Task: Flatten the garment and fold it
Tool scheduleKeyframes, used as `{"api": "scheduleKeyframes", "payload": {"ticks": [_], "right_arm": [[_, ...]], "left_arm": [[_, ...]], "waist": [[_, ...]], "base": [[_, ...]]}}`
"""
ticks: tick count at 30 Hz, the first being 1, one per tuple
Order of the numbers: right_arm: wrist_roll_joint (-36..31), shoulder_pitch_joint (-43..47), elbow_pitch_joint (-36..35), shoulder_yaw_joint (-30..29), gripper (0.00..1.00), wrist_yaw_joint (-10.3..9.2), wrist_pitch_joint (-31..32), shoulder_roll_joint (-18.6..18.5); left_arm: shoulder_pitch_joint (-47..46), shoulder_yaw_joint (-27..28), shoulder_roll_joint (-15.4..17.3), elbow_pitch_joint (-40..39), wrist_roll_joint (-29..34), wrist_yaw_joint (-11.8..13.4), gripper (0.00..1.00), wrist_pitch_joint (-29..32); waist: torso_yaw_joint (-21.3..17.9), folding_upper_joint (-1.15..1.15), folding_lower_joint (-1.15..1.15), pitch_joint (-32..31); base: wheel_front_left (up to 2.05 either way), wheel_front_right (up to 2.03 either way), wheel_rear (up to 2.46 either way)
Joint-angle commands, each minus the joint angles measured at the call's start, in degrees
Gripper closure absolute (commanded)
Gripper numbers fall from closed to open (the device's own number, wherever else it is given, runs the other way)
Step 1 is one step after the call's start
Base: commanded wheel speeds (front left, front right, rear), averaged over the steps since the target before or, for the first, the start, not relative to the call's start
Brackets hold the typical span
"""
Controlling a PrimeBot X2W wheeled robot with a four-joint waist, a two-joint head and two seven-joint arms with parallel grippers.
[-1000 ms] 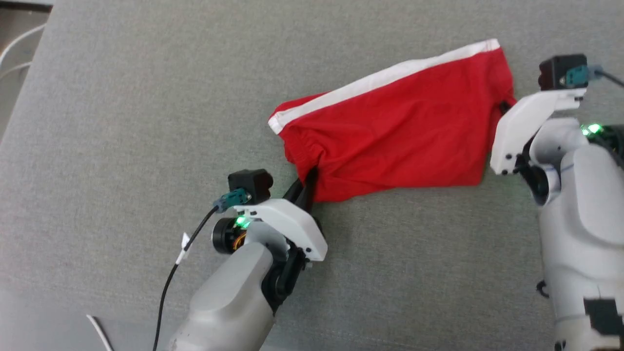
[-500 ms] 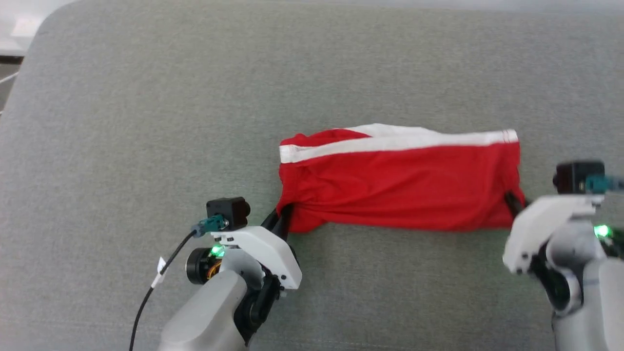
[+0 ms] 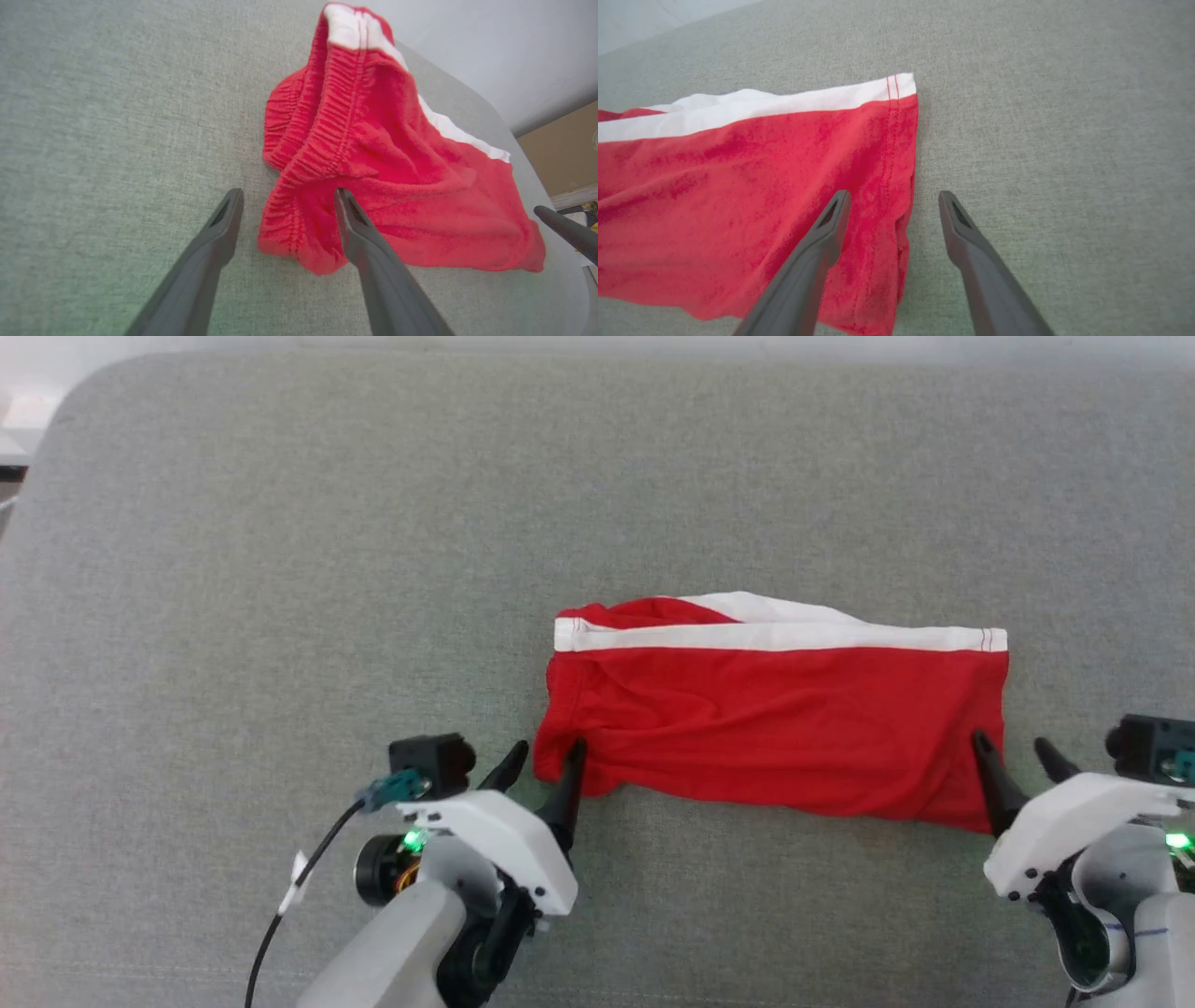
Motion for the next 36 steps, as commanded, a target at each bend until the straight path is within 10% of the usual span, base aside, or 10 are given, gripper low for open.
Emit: {"api": "scheduleKeyframes", "payload": {"ticks": [1, 13, 34, 36], "right_arm": [[0.03, 0.95, -0.43, -0.23, 0.00, -0.10, -1.71, -0.04], [-1.92, -0.15, -1.76, -1.56, 0.00, -0.10, -9.78, -0.04], [-1.65, -14.69, 23.07, -6.59, 0.00, -0.10, 9.41, -0.04], [-1.08, -14.65, 23.96, -5.32, 0.57, -0.10, 11.86, -0.04]], "left_arm": [[1.41, 0.63, 0.72, -0.98, -0.67, 0.24, 0.00, -0.98], [4.16, 9.74, 5.52, -10.34, 13.34, 0.49, 0.00, -10.24], [8.61, 34.81, -7.52, -15.17, 38.03, -11.86, 0.00, -10.28], [8.86, 35.68, -8.03, -14.71, 38.57, -12.52, 0.00, -10.29]], "waist": [[0.22, 0.00, 0.00, -0.90], [1.34, 0.00, 0.00, -1.55], [3.72, 0.00, 0.00, 0.34], [3.83, 0.00, 0.00, 0.11]], "base": [[0.00, 0.00, 0.00], [0.00, 0.00, 0.00], [0.00, 0.00, 0.00], [0.00, 0.00, 0.00]]}}
